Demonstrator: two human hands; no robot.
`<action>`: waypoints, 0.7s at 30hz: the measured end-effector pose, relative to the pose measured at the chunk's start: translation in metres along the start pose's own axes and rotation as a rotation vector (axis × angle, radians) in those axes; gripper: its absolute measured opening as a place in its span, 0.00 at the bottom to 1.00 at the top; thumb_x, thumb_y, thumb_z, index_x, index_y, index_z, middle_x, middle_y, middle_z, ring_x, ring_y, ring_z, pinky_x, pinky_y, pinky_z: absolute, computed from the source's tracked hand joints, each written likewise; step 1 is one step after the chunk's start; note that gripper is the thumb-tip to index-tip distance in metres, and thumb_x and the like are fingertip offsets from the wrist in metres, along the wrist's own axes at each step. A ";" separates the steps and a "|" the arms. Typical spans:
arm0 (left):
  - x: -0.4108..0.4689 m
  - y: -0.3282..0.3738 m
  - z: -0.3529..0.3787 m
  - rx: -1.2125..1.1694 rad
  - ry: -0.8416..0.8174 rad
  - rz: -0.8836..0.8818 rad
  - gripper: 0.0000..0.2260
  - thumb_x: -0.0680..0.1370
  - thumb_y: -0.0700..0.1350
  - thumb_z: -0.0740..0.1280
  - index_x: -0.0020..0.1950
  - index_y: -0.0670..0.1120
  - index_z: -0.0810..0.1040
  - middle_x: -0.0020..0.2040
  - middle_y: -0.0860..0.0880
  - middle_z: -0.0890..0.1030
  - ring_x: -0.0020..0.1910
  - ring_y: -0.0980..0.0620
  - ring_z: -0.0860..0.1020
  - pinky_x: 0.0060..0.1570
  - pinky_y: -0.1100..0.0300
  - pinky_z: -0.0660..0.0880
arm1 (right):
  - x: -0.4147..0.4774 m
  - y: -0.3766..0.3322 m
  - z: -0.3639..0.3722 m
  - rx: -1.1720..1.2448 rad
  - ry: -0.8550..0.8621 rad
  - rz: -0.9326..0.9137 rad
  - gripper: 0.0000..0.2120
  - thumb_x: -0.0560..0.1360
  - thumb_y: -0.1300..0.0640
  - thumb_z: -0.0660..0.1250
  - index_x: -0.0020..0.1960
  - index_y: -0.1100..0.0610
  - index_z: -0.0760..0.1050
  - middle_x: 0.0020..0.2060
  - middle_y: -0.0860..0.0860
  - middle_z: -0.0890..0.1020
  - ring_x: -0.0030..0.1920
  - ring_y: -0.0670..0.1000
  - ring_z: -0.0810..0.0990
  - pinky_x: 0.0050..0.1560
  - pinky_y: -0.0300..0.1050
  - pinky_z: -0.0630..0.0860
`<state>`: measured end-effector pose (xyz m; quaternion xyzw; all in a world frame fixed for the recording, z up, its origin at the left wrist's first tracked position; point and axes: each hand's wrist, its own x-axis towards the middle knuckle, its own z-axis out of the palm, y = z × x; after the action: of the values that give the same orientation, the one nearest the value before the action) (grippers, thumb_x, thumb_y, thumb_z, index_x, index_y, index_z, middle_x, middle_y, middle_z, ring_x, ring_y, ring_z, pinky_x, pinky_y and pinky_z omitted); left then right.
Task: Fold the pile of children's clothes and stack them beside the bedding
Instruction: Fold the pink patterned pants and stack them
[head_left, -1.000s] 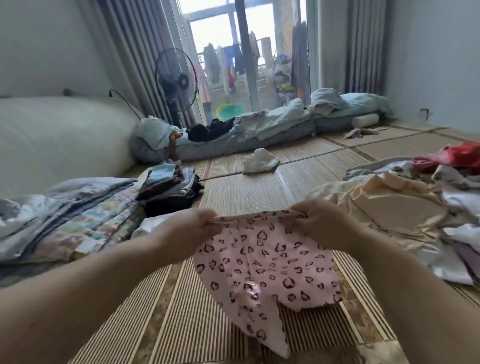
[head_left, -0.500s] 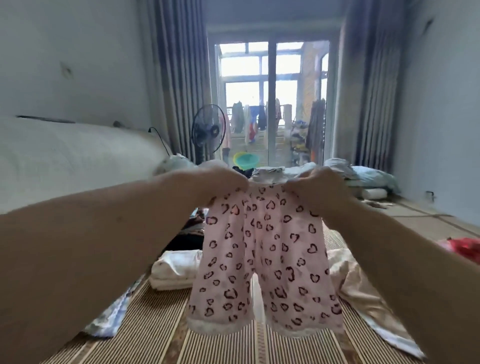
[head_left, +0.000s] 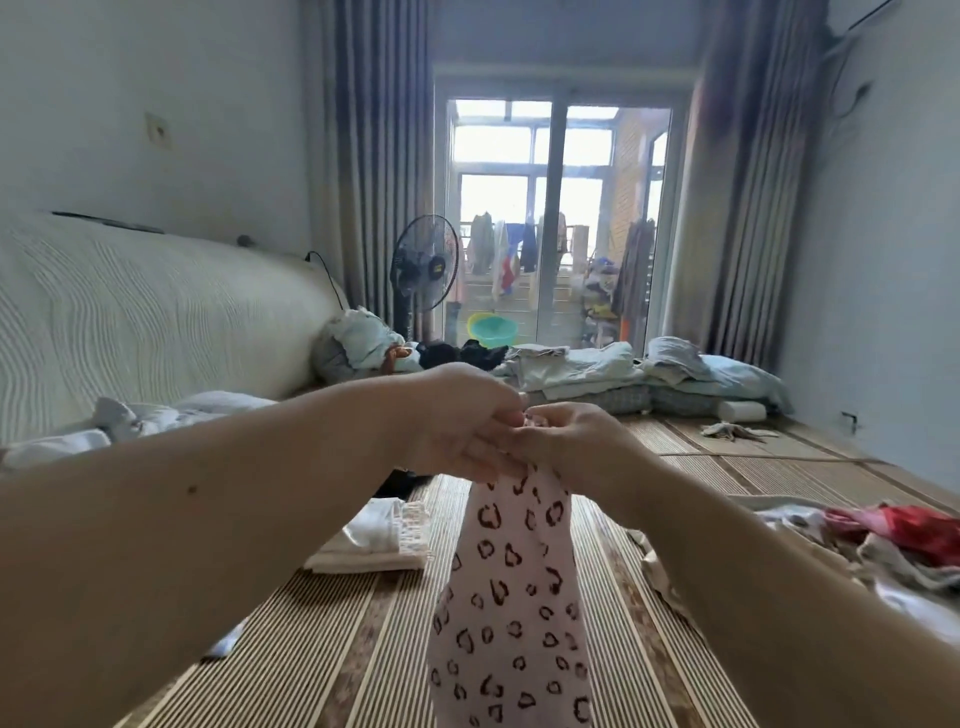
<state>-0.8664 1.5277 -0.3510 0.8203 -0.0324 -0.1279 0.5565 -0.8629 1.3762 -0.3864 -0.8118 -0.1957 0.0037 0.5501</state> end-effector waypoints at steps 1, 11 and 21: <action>0.000 -0.004 -0.002 0.014 -0.038 -0.009 0.11 0.80 0.46 0.61 0.56 0.43 0.79 0.47 0.45 0.84 0.44 0.50 0.83 0.44 0.58 0.76 | 0.000 0.000 0.002 -0.041 -0.031 0.009 0.19 0.67 0.47 0.76 0.48 0.61 0.82 0.43 0.59 0.85 0.44 0.58 0.84 0.51 0.57 0.80; 0.014 -0.042 -0.026 0.294 0.145 0.246 0.35 0.67 0.51 0.78 0.71 0.51 0.68 0.61 0.49 0.78 0.55 0.52 0.78 0.52 0.60 0.75 | 0.008 0.006 -0.009 0.253 -0.103 0.080 0.14 0.75 0.72 0.56 0.58 0.72 0.74 0.39 0.62 0.77 0.36 0.58 0.77 0.36 0.46 0.77; 0.069 -0.076 -0.033 0.073 -0.109 0.167 0.12 0.70 0.41 0.76 0.50 0.46 0.79 0.47 0.44 0.84 0.48 0.46 0.84 0.45 0.55 0.79 | 0.030 0.037 -0.024 -0.147 -0.055 0.012 0.08 0.72 0.68 0.69 0.49 0.60 0.82 0.45 0.61 0.84 0.43 0.57 0.84 0.50 0.54 0.81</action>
<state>-0.7982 1.5727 -0.4212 0.8263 -0.1355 -0.1243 0.5323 -0.8181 1.3529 -0.4035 -0.8507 -0.2058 0.0151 0.4834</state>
